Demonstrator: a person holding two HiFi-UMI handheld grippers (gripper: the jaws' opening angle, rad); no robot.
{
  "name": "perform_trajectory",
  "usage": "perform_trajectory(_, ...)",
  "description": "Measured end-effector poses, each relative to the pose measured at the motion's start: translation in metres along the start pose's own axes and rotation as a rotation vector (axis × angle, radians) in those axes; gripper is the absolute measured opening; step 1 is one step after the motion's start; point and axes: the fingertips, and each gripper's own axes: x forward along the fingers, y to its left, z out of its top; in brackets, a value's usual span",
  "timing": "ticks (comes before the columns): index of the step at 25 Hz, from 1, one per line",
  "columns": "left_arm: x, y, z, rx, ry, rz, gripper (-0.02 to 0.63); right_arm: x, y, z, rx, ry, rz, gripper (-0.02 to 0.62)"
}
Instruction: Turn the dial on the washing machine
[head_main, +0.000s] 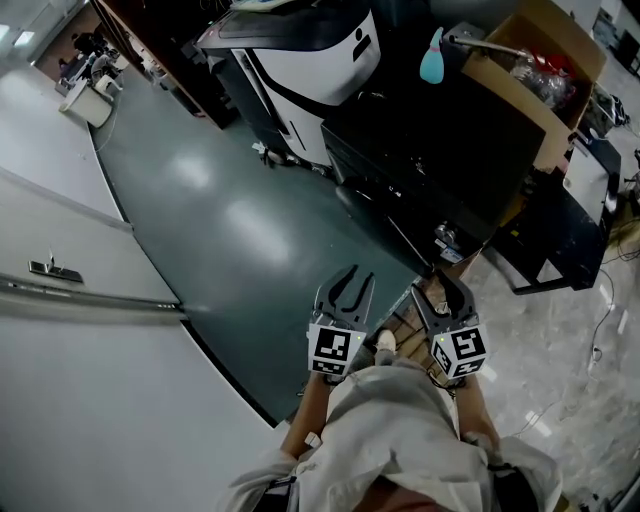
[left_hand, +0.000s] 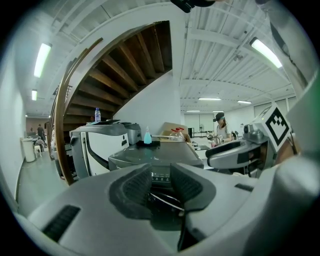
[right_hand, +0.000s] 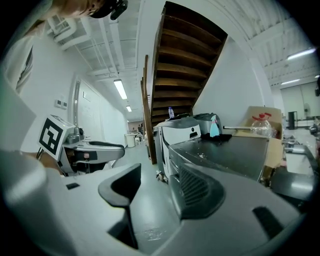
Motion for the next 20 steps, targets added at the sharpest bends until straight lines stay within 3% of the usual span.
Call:
perform_trajectory(11, 0.048, 0.023, 0.014, 0.018, 0.002, -0.055, 0.121, 0.036, -0.033, 0.006, 0.041, 0.016, -0.077, 0.235)
perform_trajectory(20, 0.09, 0.052, 0.012, 0.071, 0.009, -0.211, 0.121, 0.066, -0.057, 0.002, 0.128, 0.016, -0.295, 0.235)
